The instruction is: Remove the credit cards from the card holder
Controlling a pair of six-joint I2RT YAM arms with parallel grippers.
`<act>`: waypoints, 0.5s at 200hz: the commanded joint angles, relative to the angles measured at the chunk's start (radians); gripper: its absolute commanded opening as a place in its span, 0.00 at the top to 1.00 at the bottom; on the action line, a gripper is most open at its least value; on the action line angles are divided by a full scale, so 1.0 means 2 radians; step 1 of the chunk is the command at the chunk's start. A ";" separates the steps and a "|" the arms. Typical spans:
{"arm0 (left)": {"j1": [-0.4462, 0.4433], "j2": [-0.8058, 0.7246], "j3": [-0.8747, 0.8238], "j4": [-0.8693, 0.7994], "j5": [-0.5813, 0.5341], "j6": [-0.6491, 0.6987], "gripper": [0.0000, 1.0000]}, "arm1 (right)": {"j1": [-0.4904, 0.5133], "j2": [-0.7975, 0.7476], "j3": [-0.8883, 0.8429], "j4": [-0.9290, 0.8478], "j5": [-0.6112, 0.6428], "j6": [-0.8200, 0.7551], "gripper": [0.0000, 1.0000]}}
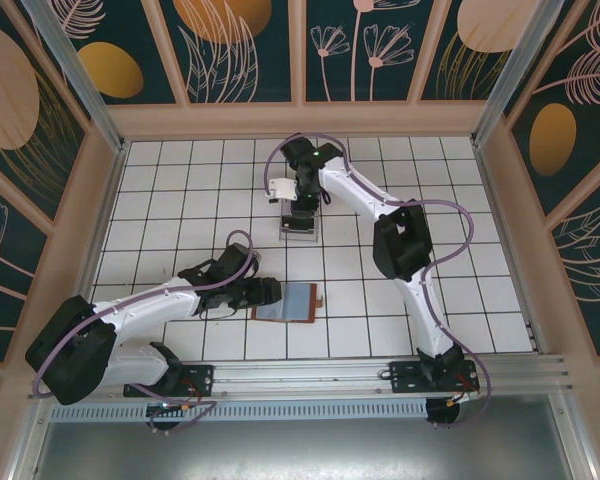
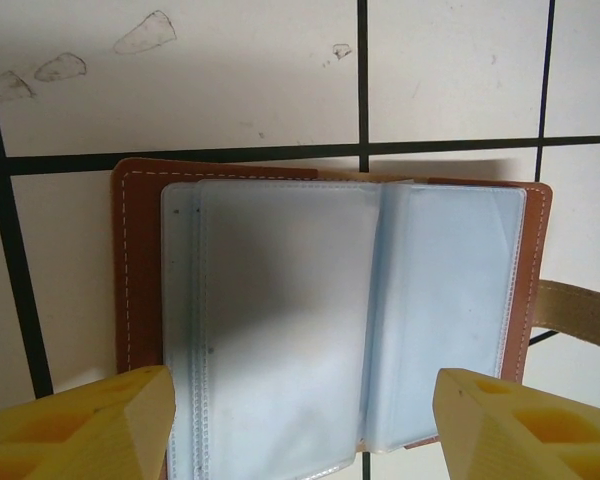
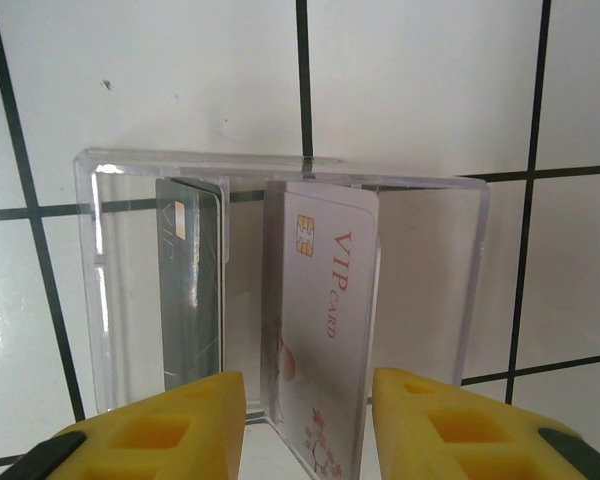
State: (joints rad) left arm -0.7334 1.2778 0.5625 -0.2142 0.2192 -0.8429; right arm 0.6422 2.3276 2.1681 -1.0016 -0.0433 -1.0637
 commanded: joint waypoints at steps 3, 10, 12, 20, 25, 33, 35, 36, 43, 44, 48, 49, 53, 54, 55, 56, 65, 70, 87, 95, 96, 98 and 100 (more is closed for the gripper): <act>0.000 -0.009 -0.006 -0.012 -0.011 -0.005 0.30 | -0.004 0.006 0.005 0.005 0.020 0.010 0.61; -0.001 -0.009 -0.006 -0.012 -0.010 -0.005 0.30 | -0.004 0.005 0.006 0.009 0.024 0.011 0.61; 0.000 -0.008 -0.006 -0.012 -0.011 -0.005 0.30 | -0.004 0.005 0.006 0.009 0.024 0.011 0.61; 0.000 -0.009 -0.006 -0.012 -0.011 -0.005 0.30 | -0.004 0.005 0.008 0.011 0.026 0.010 0.61; 0.000 -0.009 -0.006 -0.012 -0.011 -0.005 0.30 | -0.004 0.004 0.010 0.010 0.027 0.009 0.61; -0.001 -0.009 -0.006 -0.012 -0.011 -0.006 0.30 | -0.004 0.003 0.012 0.012 0.027 0.008 0.61; 0.000 -0.010 -0.006 -0.013 -0.011 -0.005 0.30 | -0.004 0.003 0.013 0.013 0.027 0.007 0.61; 0.000 -0.010 -0.006 -0.013 -0.012 -0.006 0.30 | -0.004 0.003 0.013 0.013 0.027 0.007 0.61; 0.000 -0.010 -0.006 -0.013 -0.011 -0.006 0.30 | -0.004 0.002 0.013 0.017 0.027 0.007 0.61; 0.000 -0.010 -0.006 -0.013 -0.011 -0.006 0.30 | -0.004 0.002 0.013 0.017 0.027 0.007 0.61; 0.000 -0.010 -0.006 -0.012 -0.011 -0.006 0.30 | -0.004 0.002 0.013 0.019 0.026 0.007 0.61; 0.000 -0.010 -0.006 -0.013 -0.011 -0.006 0.30 | -0.004 0.001 0.013 0.020 0.031 0.007 0.61; 0.000 -0.010 -0.006 -0.012 -0.011 -0.006 0.30 | -0.004 0.001 0.013 0.022 0.037 0.007 0.61; 0.000 -0.010 -0.006 -0.012 -0.011 -0.006 0.30 | -0.004 0.001 0.013 0.022 0.038 0.007 0.61; 0.000 -0.010 -0.006 -0.012 -0.011 -0.006 0.31 | -0.004 0.001 0.013 0.023 0.038 0.007 0.61; 0.000 -0.010 -0.006 -0.012 -0.011 -0.006 0.31 | -0.004 0.001 0.013 0.023 0.039 0.007 0.61; 0.000 -0.009 -0.006 -0.012 -0.011 -0.006 0.30 | -0.004 0.001 0.014 0.028 0.045 0.006 0.61; -0.001 -0.010 -0.006 -0.012 -0.011 -0.006 0.30 | -0.004 0.002 0.014 0.030 0.047 0.006 0.62; -0.001 -0.010 -0.006 -0.012 -0.011 -0.006 0.30 | -0.004 0.001 0.018 0.030 0.050 0.005 0.62; 0.000 -0.010 -0.006 -0.012 -0.011 -0.006 0.30 | -0.004 0.001 0.019 0.030 0.051 0.005 0.62; 0.000 -0.010 -0.006 -0.012 -0.011 -0.006 0.30 | -0.004 0.001 0.020 0.031 0.051 0.005 0.62; -0.001 -0.010 -0.006 -0.012 -0.011 -0.006 0.31 | -0.004 0.001 0.020 0.031 0.051 0.005 0.62; 0.000 -0.010 -0.006 -0.012 -0.012 -0.006 0.30 | -0.004 0.001 0.021 0.031 0.052 0.005 0.62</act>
State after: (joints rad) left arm -0.7334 1.2758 0.5617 -0.2142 0.2039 -0.8433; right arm 0.6403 2.3306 2.1708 -0.9558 0.0292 -1.0603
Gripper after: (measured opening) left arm 0.695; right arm 0.383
